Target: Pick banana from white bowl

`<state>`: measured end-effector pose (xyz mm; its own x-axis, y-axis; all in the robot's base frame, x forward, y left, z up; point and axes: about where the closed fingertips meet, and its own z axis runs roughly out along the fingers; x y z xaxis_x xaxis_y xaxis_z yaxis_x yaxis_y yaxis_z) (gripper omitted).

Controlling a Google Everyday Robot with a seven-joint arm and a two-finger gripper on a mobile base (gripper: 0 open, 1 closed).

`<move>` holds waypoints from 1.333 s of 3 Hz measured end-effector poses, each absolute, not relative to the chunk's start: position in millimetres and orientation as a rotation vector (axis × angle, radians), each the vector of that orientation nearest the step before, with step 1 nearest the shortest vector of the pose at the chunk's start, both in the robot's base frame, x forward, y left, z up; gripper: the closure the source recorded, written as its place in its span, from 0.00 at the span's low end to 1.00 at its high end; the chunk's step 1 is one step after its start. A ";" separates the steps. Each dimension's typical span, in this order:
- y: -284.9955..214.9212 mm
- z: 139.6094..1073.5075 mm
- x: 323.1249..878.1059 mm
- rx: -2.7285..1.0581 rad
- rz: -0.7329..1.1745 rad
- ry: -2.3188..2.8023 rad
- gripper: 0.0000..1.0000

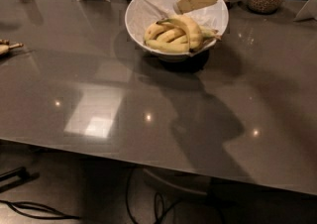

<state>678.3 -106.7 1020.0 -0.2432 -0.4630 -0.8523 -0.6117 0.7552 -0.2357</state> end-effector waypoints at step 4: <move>-92.0 960.3 730.5 -0.640 0.239 2.045 0.00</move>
Offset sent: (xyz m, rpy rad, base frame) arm 0.0557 0.0080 -0.0395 0.1268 0.0693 -0.1263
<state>730.5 -92.0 960.3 -0.4157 -0.3448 -0.8416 -0.5295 0.8441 -0.0843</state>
